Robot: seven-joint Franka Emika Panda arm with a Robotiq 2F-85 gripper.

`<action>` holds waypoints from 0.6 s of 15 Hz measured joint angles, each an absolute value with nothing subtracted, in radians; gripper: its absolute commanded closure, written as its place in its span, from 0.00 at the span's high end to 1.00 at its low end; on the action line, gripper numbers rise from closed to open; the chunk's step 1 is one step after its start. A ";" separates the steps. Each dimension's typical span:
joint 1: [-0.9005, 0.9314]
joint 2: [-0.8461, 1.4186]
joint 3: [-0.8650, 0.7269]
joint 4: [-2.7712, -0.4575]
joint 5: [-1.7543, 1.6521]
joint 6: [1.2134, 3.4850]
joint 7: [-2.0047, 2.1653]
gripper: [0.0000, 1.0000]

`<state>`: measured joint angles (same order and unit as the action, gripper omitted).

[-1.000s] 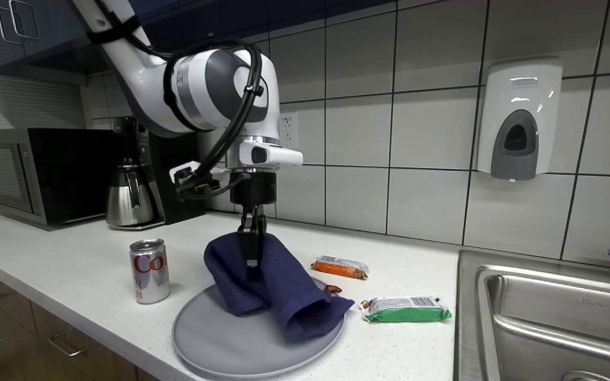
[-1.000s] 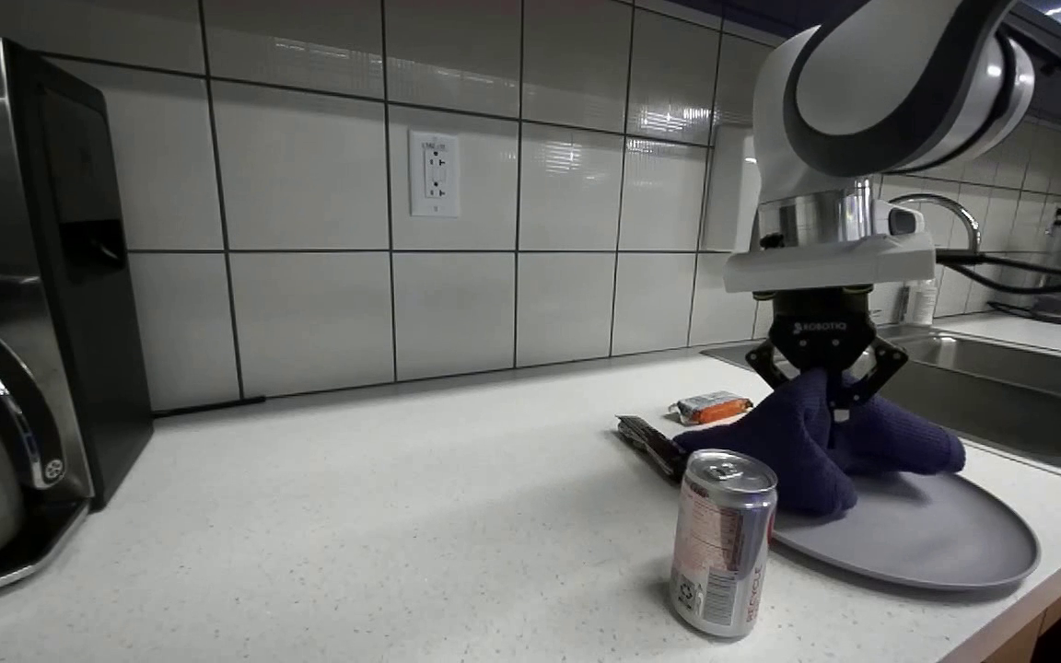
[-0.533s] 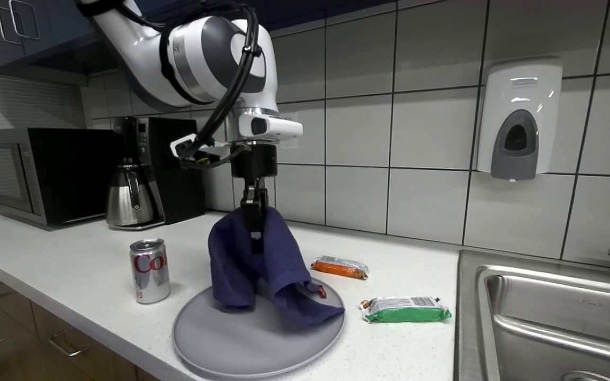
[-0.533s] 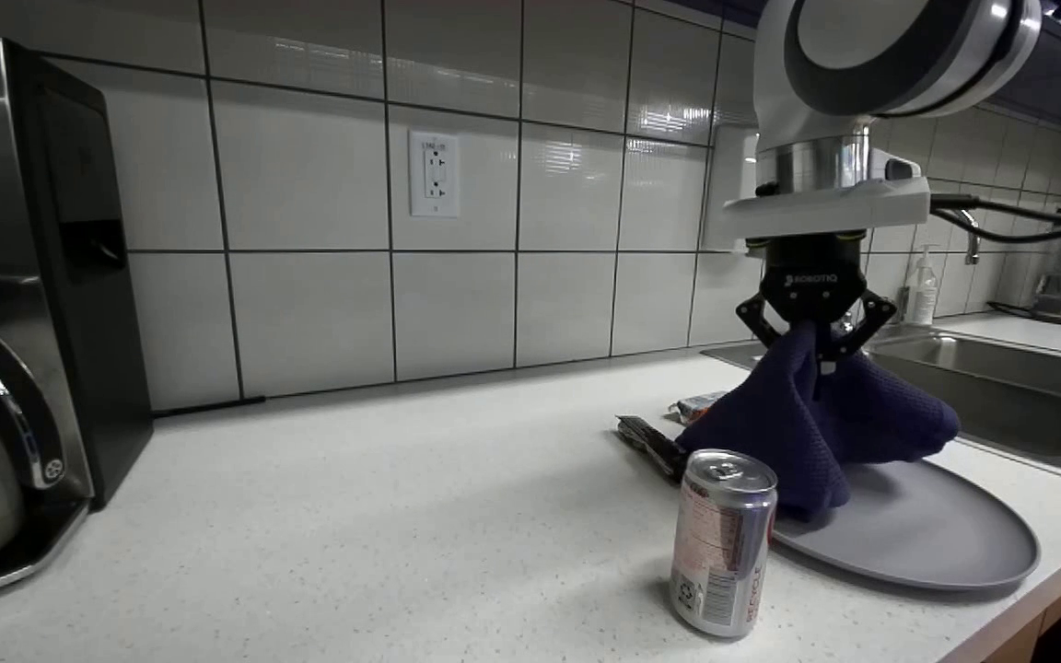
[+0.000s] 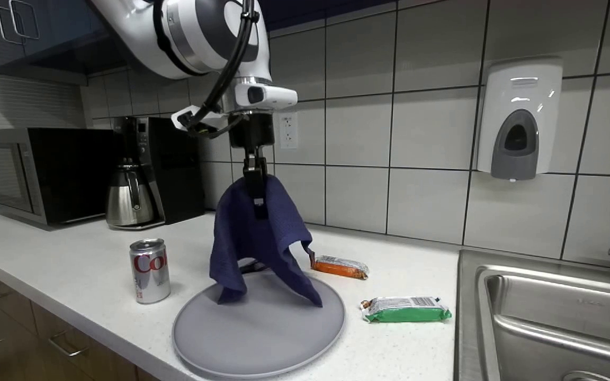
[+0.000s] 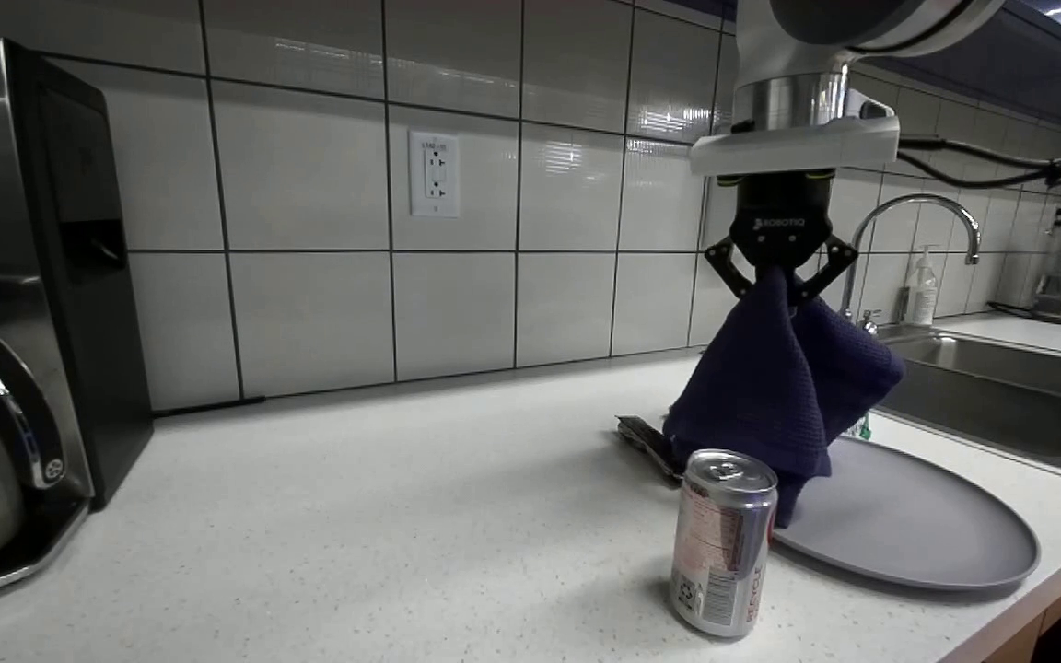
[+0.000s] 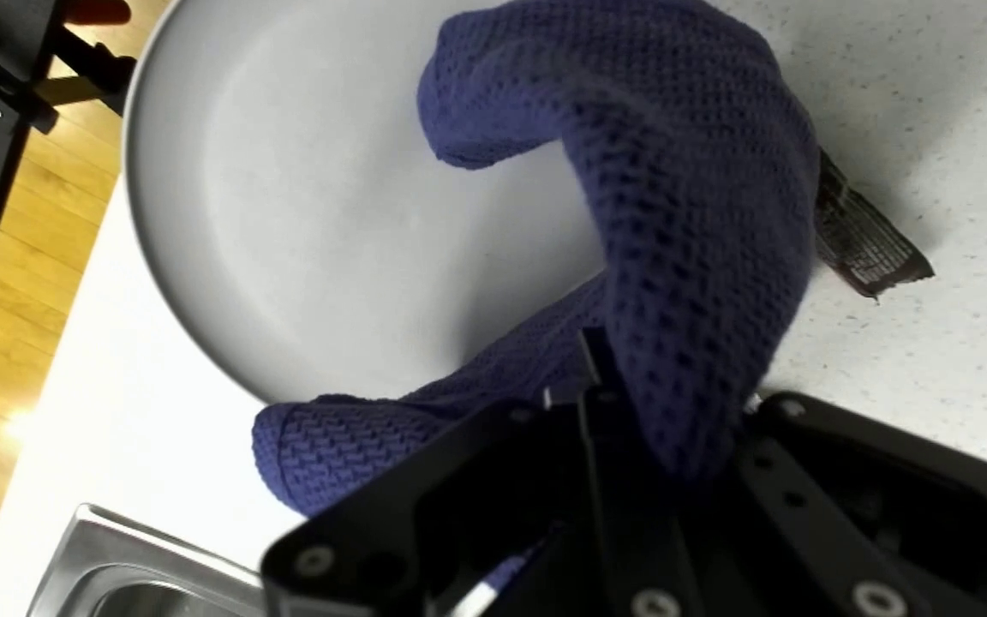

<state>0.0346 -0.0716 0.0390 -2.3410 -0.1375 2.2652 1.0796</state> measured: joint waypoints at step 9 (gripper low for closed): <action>0.071 -0.052 0.089 -2.258 -0.138 2.265 1.080 0.01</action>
<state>0.0712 -0.0518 0.0886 -2.2581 -0.1381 2.2652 1.0796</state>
